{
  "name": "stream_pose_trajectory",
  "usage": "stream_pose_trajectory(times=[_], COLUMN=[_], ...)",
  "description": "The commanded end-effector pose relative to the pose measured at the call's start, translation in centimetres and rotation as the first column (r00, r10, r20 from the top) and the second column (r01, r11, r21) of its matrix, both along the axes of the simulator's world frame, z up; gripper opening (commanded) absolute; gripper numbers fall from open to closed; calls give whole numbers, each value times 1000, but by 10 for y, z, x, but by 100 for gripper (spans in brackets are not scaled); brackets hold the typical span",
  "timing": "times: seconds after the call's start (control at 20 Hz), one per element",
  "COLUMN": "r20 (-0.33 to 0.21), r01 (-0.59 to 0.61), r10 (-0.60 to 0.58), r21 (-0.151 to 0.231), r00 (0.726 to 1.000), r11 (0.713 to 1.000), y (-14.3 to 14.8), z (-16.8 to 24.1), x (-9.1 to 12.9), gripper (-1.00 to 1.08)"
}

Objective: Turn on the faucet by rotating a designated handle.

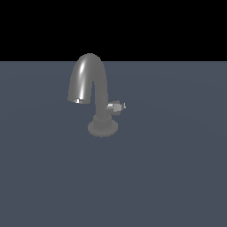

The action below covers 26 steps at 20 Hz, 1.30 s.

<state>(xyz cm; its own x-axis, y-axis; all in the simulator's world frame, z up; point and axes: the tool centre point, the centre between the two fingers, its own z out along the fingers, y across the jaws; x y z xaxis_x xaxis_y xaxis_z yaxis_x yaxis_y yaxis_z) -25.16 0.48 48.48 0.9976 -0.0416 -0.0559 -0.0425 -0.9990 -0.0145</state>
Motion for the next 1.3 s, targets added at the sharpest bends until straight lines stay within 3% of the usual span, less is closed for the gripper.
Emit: stream_pose_trajectory(times=[0.0,0.35,0.65,0.95,1.25], r20=[-21,-112,-217,-327,-439], r01=[20,107,208,314,423], r10=[-19,-101,-187,-267,-338], r21=[10,47,79,100,108], r00=[1000,989,958,906,832], r11=[1000,993,975,944,900], y=[2,9,15,18,18], z=[-1,-3,-9,-18,-30], x=[6,32,62,93,124], gripper=[-100,-100,-100,-100,-100])
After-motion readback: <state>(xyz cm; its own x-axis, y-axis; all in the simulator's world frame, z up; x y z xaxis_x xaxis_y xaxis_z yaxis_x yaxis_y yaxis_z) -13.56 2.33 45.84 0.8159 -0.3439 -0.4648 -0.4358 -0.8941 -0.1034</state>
